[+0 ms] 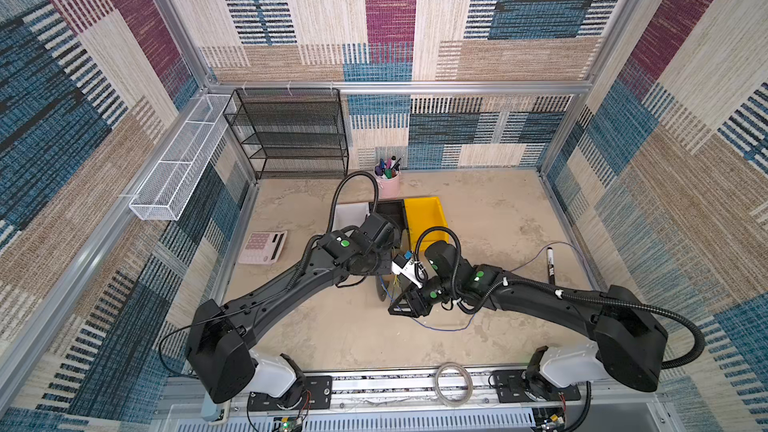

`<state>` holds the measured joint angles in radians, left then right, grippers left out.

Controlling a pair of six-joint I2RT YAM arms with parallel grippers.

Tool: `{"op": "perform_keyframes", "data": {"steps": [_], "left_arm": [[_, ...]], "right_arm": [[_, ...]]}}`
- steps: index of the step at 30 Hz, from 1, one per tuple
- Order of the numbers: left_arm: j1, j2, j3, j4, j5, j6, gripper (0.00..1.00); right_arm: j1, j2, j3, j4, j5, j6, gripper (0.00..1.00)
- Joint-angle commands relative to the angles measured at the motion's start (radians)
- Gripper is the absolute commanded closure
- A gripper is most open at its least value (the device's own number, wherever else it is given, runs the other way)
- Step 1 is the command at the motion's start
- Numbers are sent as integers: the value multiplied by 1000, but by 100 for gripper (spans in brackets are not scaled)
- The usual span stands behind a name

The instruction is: Wrap the cables

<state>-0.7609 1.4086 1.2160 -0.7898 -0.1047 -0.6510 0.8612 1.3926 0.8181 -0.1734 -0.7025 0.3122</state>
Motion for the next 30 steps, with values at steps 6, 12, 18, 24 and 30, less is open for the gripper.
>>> {"op": "perform_keyframes", "data": {"steps": [6, 12, 18, 24, 30], "left_arm": [[77, -149, -41, 15, 108, 35, 100], [131, -211, 0, 4, 197, 80, 100], [158, -251, 55, -11, 212, 77, 100], [212, -277, 73, -19, 260, 75, 100], [296, -314, 73, -9, 344, 69, 100]], "right_arm": [[-4, -231, -49, -81, 22, -84, 30], [-7, -300, -32, -190, 24, -218, 22], [-4, -256, -66, -67, -131, -210, 23], [-4, -253, -106, -80, -135, -201, 27], [-4, -236, -147, -93, -49, -171, 43]]}}
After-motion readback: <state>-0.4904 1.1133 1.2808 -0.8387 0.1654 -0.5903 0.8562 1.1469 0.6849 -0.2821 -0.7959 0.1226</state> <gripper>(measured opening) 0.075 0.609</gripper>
